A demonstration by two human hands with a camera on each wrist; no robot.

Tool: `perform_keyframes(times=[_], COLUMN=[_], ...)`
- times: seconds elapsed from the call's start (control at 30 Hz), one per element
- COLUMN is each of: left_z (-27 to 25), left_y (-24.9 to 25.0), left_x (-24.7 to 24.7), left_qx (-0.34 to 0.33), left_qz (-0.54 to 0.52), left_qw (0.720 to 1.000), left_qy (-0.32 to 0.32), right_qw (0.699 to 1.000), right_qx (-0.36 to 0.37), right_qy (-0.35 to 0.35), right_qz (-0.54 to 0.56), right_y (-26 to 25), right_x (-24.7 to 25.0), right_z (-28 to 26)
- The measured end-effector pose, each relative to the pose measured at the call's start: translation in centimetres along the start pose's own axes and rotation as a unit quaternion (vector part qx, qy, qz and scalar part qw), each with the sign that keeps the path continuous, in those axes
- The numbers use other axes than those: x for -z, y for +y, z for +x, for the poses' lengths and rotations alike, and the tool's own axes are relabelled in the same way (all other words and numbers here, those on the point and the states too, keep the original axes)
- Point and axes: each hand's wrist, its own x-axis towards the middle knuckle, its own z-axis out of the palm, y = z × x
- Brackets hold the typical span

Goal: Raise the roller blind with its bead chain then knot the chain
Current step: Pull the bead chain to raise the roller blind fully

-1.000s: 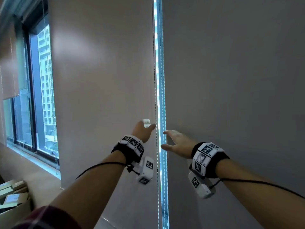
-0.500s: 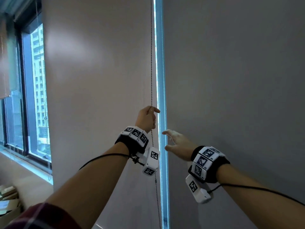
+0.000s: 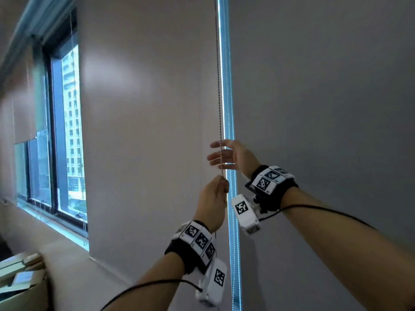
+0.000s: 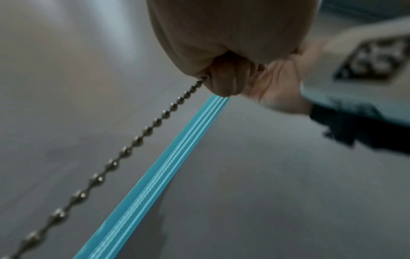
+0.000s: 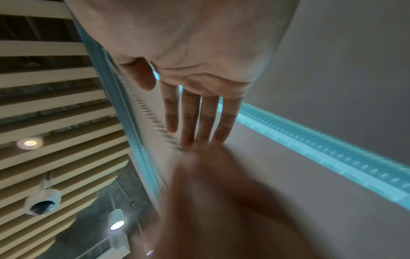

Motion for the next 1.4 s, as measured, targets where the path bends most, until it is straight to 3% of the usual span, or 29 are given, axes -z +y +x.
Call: perform_keyframes(times=[0.13, 0.27, 0.33, 0.47, 0.57, 0.7, 0.87, 0.97, 1.03, 1.1, 1.17, 1.27, 1.4], left_z=[-4.1, -5.8, -6.2, -5.8, -2.0, 4.4, 10.1, 12.1, 12.3, 11.7, 10.7, 9.1, 5.3], left_y=[-1.4, -4.1, -5.6, -6.6, -4.9, 0.1, 8.1, 9.8, 9.3, 8.1, 6.6, 3.9, 0.6], left_x=[-1.1, -1.2, -1.3, 0.4, 3.3, 6.0, 6.3, 5.7, 5.3, 4.9, 4.5, 4.0, 2.1], left_qx=[0.017, -0.003, 0.047, 0.122, 0.175, 0.136, 0.066, 0.041, 0.020, -0.003, -0.017, -0.028, 0.080], left_qz=[0.031, 0.057, 0.043, 0.032, -0.060, -0.132, -0.165, -0.134, -0.099, -0.053, -0.026, 0.007, -0.077], left_qw=[0.999, 0.998, 0.996, 0.981, 0.973, 0.975, 0.979, 0.989, 0.995, 0.998, 0.999, 0.999, 0.992], left_qy=[-0.036, -0.039, -0.070, -0.150, -0.136, -0.114, -0.095, -0.048, -0.021, -0.017, -0.026, -0.015, -0.056], right_qw=[1.000, 0.992, 0.987, 0.991, 0.993, 0.990, 0.993, 0.991, 0.985, 0.979, 0.980, 0.993, 0.992], right_qx=[0.019, 0.060, 0.076, 0.086, 0.092, 0.089, 0.038, 0.013, -0.047, -0.115, -0.181, -0.058, 0.025], right_qy=[0.002, 0.101, 0.136, 0.098, 0.075, 0.077, 0.015, -0.026, -0.071, -0.109, -0.080, -0.037, 0.032], right_qz=[0.007, 0.050, 0.044, 0.014, -0.003, -0.081, -0.110, -0.127, -0.147, -0.128, -0.033, 0.097, 0.122], right_y=[-2.8, -4.8, -4.6, -2.3, 0.3, 3.6, 6.6, 9.8, 10.7, 9.7, 7.2, 0.8, -6.6], right_x=[-1.6, -2.2, -2.7, -4.7, -5.0, -5.2, -6.0, -6.3, -5.5, -4.4, -3.0, -0.9, -1.5], right_z=[1.6, 2.7, 2.4, -0.9, -2.8, -4.2, -5.4, -7.0, -7.4, -5.5, -2.8, 0.9, 5.1])
